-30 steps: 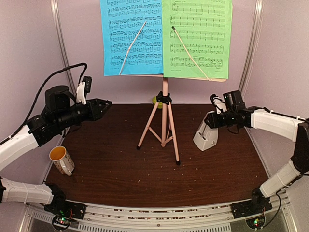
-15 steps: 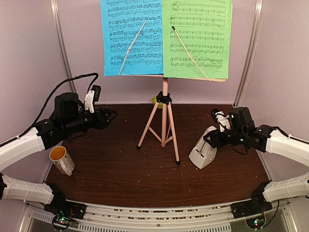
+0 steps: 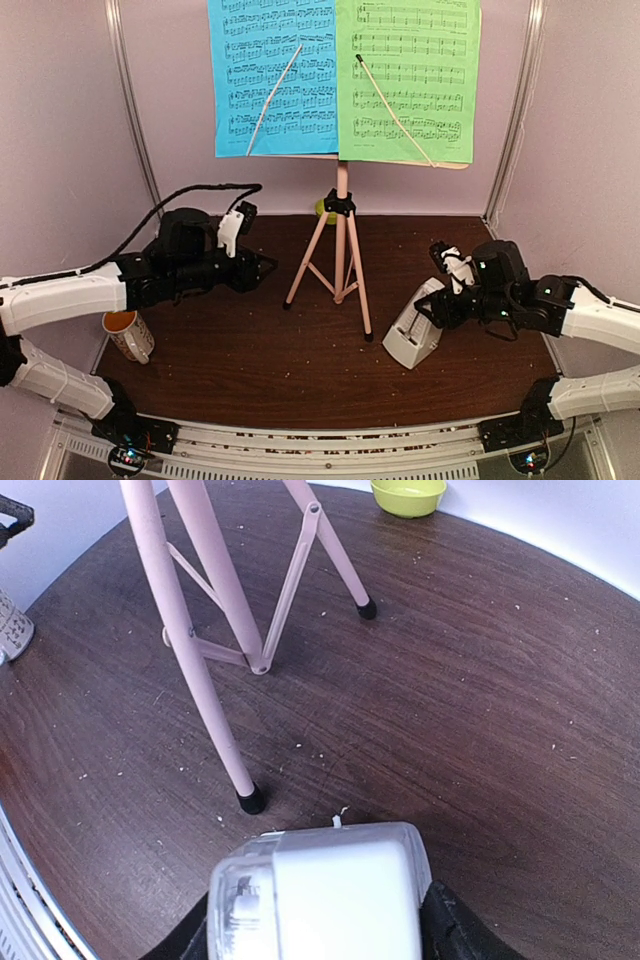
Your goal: Set up the instrument practice props
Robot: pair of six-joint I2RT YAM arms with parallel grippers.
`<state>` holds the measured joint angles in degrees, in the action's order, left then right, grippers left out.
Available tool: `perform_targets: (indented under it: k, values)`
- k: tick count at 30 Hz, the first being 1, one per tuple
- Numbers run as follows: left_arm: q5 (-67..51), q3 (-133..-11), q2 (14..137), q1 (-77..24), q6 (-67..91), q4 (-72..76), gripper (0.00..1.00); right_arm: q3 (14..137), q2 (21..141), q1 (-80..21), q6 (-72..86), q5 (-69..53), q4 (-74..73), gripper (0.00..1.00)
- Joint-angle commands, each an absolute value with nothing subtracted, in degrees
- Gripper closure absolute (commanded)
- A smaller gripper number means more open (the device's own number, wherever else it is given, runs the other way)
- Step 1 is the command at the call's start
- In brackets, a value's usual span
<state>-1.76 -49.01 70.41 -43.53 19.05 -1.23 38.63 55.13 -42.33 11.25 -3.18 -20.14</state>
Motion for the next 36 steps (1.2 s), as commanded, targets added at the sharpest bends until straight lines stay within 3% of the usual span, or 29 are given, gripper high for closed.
perform_targets:
  k: [1,7,14,22,26,30,36]
  values:
    - [-2.77,-48.03,73.63,-45.47,14.92,6.71,0.53,39.00,53.03,-45.34,13.66,-1.44,-19.33,0.68]
    - [-2.96,-42.05,71.57,-47.78,12.74,16.34,0.52,40.60,51.50,-49.18,16.27,0.43,-21.77,0.69]
    - [2.01,-39.77,72.92,-57.17,8.57,20.94,0.47,41.17,54.12,-54.97,23.54,5.88,-21.40,0.69]
    - [1.54,-34.83,71.07,-59.15,9.07,27.22,0.45,43.76,53.34,-61.74,20.32,4.69,-23.99,0.69]
    - [-1.52,-33.16,70.33,-59.15,8.19,26.39,0.45,44.43,51.94,-63.71,15.56,0.19,-22.51,0.70]
    - [-11.77,-28.74,70.31,-59.15,5.93,31.97,0.45,43.92,52.00,-63.83,3.87,-8.17,-18.70,0.75]
    - [-15.76,-25.76,72.07,-60.29,1.22,35.84,0.45,48.26,58.14,-63.81,-9.28,-16.74,-16.39,0.77]
